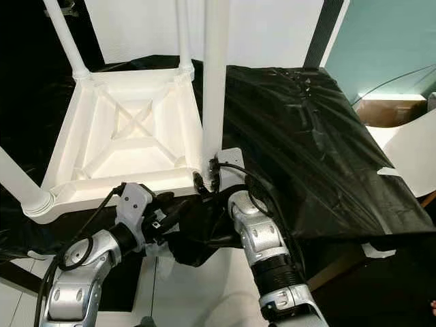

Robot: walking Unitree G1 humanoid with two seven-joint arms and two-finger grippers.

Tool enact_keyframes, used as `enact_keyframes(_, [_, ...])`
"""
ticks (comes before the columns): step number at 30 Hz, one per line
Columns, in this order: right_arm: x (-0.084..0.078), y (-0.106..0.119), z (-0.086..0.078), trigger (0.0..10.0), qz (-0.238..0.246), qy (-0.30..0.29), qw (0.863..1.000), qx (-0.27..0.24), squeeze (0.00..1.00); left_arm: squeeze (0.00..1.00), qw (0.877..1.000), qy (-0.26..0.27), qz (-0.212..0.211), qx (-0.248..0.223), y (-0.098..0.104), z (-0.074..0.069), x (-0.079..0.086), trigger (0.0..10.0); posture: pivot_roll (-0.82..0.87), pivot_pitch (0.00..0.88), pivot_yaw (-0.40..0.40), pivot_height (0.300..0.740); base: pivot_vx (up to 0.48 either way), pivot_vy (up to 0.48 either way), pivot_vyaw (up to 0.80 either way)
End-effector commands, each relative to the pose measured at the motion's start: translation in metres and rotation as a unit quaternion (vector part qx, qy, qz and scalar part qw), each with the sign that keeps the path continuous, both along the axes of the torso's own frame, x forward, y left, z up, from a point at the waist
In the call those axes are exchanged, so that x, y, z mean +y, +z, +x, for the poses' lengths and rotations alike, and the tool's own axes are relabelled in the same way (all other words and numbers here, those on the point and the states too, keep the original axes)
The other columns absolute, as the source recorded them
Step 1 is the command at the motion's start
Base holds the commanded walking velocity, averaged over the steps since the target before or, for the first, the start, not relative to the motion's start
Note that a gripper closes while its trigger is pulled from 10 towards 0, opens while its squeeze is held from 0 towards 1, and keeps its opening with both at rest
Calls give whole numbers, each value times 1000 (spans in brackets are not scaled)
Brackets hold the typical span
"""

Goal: Building children table

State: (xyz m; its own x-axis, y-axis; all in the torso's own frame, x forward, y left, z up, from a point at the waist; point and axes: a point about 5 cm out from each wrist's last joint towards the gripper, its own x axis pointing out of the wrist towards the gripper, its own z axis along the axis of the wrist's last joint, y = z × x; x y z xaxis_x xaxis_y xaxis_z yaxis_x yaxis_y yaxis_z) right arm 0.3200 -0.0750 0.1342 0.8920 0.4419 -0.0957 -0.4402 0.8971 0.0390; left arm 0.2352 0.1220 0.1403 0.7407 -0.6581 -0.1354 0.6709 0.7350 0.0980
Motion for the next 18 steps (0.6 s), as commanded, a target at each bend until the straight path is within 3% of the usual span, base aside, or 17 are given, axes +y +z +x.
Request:
enact_keyframes(1, [-7,4,2,10000,10,37,999,-15,1000,0,998,66,2,-10,2,4,4,10000,117,18,-66,740,0,0,0])
enact_keyframes(3, [-12,6,4,10000,6,67,997,-24,1000,0,998,66,2,-11,2,4,4,10000,117,15,-64,740,0,0,0])
enact_keyframes(4, [-17,7,7,10000,-1,94,995,-33,388,0,998,66,2,-11,2,4,4,10000,117,15,-64,740,0,0,0])
enact_keyframes(5, [-21,9,9,10000,-6,112,993,-39,388,0,998,66,2,-11,2,4,5,10000,117,15,-64,740,0,0,0])
enact_keyframes(6, [-23,10,12,10000,-7,132,990,-40,0,0,998,66,2,-12,2,4,5,10000,114,14,-60,740,0,0,0])
enact_keyframes(8, [-24,11,15,10000,-7,144,989,-40,0,0,998,66,2,-12,2,5,5,10000,114,14,-60,740,0,0,0])
enact_keyframes(12, [-14,19,24,10000,-36,245,968,-50,0,0,998,64,5,-13,3,7,6,10000,120,6,-55,740,0,0,0])
enact_keyframes(17, [-8,18,28,10000,-64,295,952,-41,0,0,998,67,7,-17,5,8,6,10000,134,0,-61,740,0,0,0])
enact_keyframes(18, [-8,16,29,3725,-73,302,950,-35,0,0,997,70,7,-18,5,8,7,10000,142,0,-67,740,0,0,0])
